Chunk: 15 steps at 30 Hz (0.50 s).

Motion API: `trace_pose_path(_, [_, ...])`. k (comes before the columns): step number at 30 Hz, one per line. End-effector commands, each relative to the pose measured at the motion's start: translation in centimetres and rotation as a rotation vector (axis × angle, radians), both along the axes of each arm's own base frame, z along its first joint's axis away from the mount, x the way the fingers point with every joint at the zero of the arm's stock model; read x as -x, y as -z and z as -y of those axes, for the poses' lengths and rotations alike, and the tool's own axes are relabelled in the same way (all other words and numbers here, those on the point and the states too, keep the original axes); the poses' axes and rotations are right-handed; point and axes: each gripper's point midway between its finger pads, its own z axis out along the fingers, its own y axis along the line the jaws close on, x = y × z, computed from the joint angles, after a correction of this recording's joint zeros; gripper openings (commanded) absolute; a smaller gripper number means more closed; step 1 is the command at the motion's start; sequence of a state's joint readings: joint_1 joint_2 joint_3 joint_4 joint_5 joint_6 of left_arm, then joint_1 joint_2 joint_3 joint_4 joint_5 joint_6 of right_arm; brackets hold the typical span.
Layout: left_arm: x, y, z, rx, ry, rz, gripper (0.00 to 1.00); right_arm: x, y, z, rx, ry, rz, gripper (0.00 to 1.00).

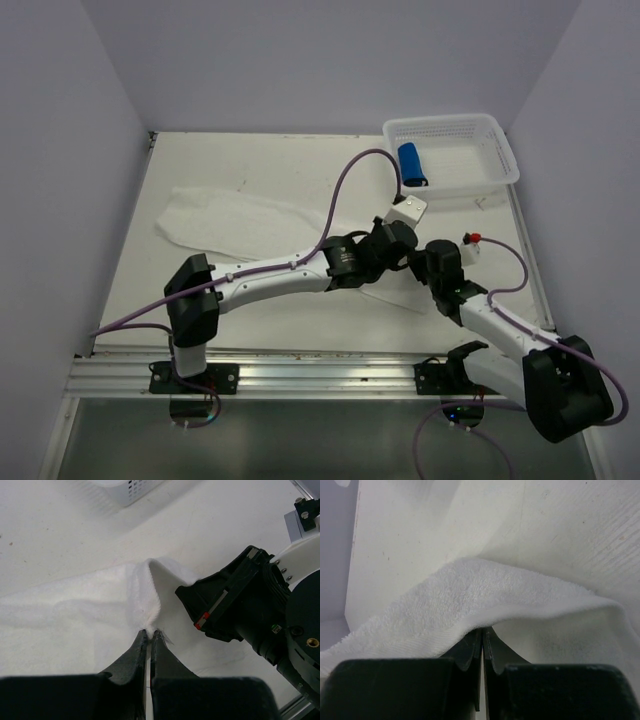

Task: Roll the towels
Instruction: Fold the towel

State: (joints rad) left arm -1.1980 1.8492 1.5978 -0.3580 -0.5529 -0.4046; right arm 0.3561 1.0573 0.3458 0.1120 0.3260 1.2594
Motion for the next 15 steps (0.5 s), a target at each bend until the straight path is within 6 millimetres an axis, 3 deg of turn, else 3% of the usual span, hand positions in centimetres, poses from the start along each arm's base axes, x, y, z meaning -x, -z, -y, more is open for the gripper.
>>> trace_pose_path(1, [0.0, -2.2, 0.3, 0.076, 0.013, 0.018, 0.00, -0.5, -0.8, 1.5, 0.009, 0.081, 0.019, 0.04])
trace_pose_path(15, [0.8, -0.3, 2.0, 0.082, 0.072, -0.029, 0.00, -1.3, -1.1, 3.8, -0.023, 0.105, -0.016, 0.08])
